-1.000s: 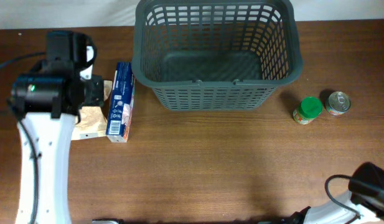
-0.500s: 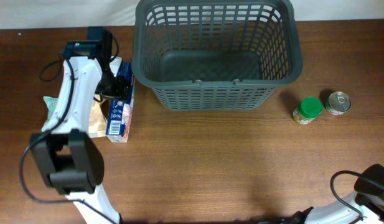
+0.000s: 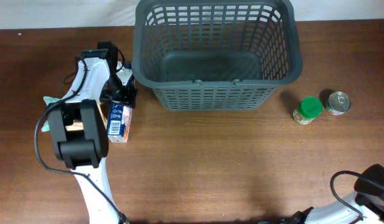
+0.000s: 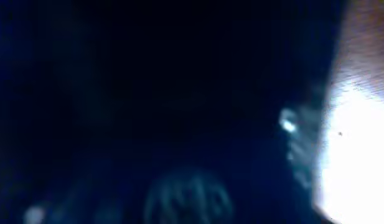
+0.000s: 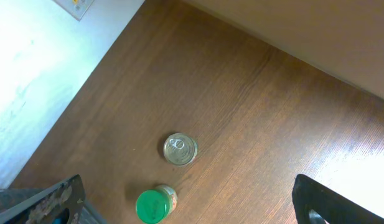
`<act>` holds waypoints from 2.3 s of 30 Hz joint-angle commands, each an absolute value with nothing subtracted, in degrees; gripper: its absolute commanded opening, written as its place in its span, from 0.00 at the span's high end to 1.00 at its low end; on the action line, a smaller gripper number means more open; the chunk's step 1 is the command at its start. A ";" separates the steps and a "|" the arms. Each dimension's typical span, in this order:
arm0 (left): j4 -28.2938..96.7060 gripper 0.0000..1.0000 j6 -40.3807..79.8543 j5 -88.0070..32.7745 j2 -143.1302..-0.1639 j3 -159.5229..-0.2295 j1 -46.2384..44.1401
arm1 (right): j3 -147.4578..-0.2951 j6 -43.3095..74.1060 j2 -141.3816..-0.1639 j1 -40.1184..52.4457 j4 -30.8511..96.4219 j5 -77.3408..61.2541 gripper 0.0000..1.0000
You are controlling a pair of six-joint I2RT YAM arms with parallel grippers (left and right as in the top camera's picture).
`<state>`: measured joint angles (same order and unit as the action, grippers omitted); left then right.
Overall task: Pack container
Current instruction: 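Lower the left gripper and grasp the blue box, then lift the blue box and drop it into the basket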
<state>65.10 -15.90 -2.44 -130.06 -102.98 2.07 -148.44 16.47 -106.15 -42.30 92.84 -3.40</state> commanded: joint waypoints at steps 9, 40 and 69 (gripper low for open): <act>69.95 0.98 -16.32 0.43 -131.48 -110.74 2.42 | -148.42 16.82 -106.26 -42.41 92.82 -2.48 0.01; 59.72 0.98 -79.00 -10.96 -123.52 -142.23 -26.52 | -148.42 16.82 -106.26 -42.41 92.82 -2.48 0.01; 48.12 0.01 -47.77 18.68 -138.50 -146.04 -28.27 | -148.42 16.82 -106.26 -42.41 92.82 -2.48 0.01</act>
<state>44.18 -63.72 14.04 -139.48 -135.52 -27.42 -148.38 16.49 -106.17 -42.30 92.99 -2.96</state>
